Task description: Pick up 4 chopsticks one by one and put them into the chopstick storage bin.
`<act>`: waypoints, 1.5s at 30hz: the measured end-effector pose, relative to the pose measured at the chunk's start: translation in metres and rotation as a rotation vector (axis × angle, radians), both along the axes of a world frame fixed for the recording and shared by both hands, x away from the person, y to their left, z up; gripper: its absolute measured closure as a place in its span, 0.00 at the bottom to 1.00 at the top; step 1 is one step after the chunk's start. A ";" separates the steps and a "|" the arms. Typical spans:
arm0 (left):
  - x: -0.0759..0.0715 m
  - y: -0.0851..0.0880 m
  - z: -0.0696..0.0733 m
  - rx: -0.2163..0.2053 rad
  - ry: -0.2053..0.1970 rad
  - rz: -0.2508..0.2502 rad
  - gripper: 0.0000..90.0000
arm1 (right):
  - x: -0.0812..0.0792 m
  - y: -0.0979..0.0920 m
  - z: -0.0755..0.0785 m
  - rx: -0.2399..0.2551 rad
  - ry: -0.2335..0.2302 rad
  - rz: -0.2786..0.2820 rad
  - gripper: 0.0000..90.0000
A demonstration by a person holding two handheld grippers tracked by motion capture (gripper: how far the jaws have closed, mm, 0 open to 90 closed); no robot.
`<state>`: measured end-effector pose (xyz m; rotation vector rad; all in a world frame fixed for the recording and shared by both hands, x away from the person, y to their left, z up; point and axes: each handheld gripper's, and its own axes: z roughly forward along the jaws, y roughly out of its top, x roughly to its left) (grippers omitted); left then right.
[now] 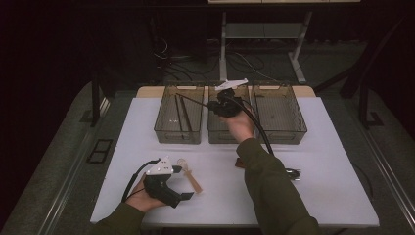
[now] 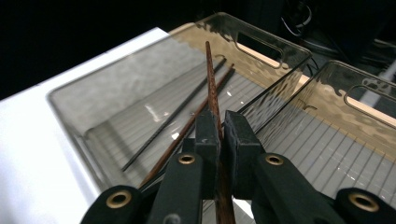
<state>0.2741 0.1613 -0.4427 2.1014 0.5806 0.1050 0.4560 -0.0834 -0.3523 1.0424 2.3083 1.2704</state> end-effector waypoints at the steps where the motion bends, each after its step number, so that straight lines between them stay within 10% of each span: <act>1: 0.000 0.000 0.000 -0.003 0.002 0.002 0.00 | 0.003 0.003 -0.001 -0.002 0.005 0.001 0.94; 24: 0.001 0.000 0.000 0.003 0.004 -0.012 0.00 | 0.037 0.066 -0.022 -0.067 0.069 -0.029 0.92; 45: 0.000 -0.001 0.000 -0.001 0.005 0.000 0.00 | 0.015 0.026 -0.009 -0.005 0.076 0.048 0.42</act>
